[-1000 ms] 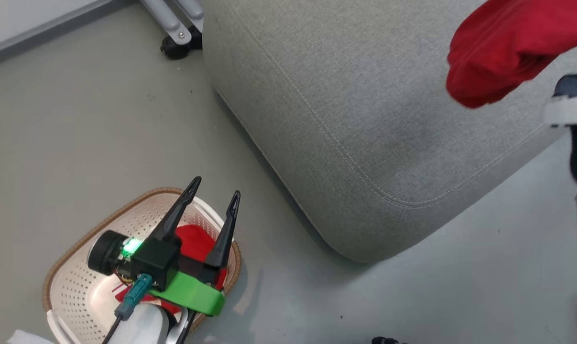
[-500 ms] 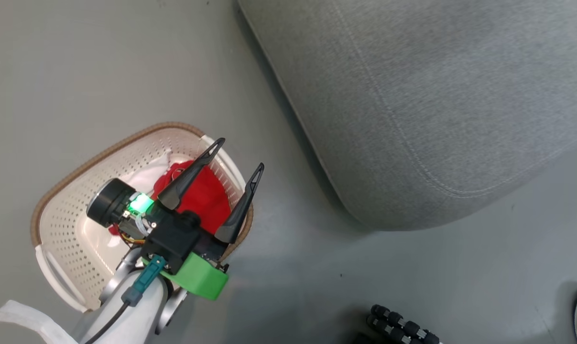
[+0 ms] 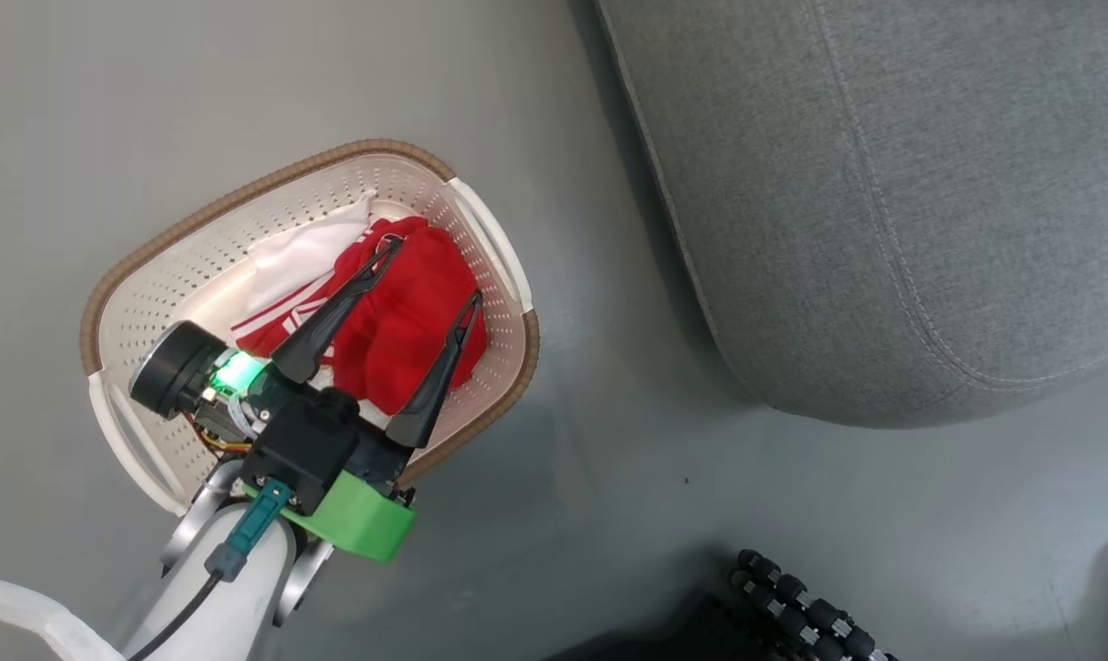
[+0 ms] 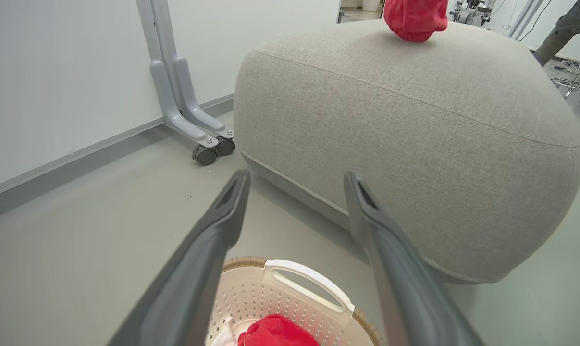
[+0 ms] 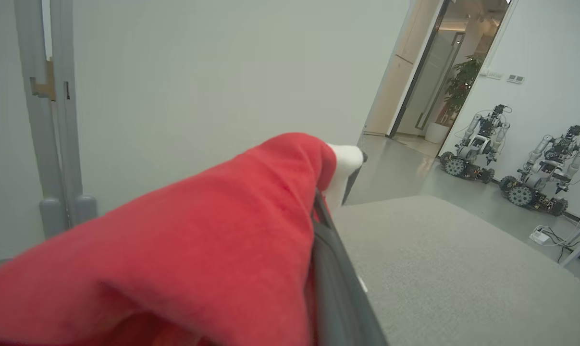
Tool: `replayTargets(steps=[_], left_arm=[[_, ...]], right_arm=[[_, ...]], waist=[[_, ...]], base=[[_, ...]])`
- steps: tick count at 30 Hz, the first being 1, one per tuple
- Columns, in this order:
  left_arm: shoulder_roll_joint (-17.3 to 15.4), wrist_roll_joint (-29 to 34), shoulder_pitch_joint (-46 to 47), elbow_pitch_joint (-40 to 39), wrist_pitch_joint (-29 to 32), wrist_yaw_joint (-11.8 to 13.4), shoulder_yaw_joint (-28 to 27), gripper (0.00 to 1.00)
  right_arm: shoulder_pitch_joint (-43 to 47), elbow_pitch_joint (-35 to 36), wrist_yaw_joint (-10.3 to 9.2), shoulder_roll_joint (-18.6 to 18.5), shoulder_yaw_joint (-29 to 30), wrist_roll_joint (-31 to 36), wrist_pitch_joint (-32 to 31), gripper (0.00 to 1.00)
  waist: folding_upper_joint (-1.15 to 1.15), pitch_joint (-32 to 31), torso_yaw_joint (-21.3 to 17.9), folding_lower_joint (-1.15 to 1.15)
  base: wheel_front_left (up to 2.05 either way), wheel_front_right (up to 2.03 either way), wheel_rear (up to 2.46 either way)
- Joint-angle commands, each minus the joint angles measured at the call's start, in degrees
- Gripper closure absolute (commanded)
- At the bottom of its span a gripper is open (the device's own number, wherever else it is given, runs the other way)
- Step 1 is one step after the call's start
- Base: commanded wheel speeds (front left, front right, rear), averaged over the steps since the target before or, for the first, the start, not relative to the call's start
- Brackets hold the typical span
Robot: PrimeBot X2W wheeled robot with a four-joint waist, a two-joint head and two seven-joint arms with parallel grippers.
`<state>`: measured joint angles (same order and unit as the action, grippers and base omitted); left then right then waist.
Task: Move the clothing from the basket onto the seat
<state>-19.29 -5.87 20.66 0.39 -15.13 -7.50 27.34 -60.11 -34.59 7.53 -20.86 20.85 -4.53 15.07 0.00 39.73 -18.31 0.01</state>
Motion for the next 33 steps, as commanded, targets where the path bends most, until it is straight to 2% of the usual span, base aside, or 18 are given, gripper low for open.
replayTargets(steps=[1,7,11,16,17,18,25,33], left_arm=[[-0.3,0.7,0.4,0.0,0.0,0.0,-0.3,0.0],[0.2,0.8,-0.7,0.3,0.0,0.0,-0.3,0.0],[0.5,1.1,-0.7,0.6,0.0,0.0,0.1,0.0],[1.1,0.5,-1.1,1.0,0.0,0.0,-0.4,0.0],[1.2,0.4,-1.3,1.2,0.0,0.0,-0.4,0.0],[1.3,0.3,-1.4,1.3,0.0,0.0,-0.4,0.0],[2.7,-0.7,-1.4,2.7,0.0,0.0,-0.2,0.0],[5.9,-1.8,-2.2,4.5,0.0,0.0,0.4,0.0]], right_arm=[[1.3,-1.9,-0.08,0.8,0.3,1.4,0.2,1.0],[3.6,-10.1,-0.09,1.9,-2.1,5.2,0.2,1.0],[5.0,-15.9,-0.09,0.4,-3.8,6.7,0.2,1.0],[6.4,-21.2,-0.09,-0.5,-2.7,6.5,0.2,1.0],[6.3,-21.9,-0.09,-1.0,-2.6,6.5,0.2,0.53],[6.2,-22.4,-0.09,-1.2,-2.3,6.5,0.2,0.0],[7.6,-21.8,-0.09,-0.3,-3.7,6.9,0.2,0.0],[10.7,-19.4,-0.09,-1.4,-10.4,6.0,0.2,0.0]], waist=[[0.0,1.5,1.3,-0.01],[0.0,1.0,1.4,-0.01],[0.0,-0.1,1.2,-0.01],[0.0,-1.5,0.9,-0.01],[0.0,-1.9,0.7,-0.01],[0.0,-2.2,0.6,-0.01],[0.0,-5.6,-0.4,-0.01],[0.0,-11.8,-0.7,-0.01]], base=[[0.0,0.0,0.0],[0.0,0.0,0.0],[0.0,0.0,0.0],[0.0,0.0,0.0],[0.0,0.0,0.0],[0.0,0.0,0.0],[0.0,0.0,0.0],[0.0,0.0,0.0]])
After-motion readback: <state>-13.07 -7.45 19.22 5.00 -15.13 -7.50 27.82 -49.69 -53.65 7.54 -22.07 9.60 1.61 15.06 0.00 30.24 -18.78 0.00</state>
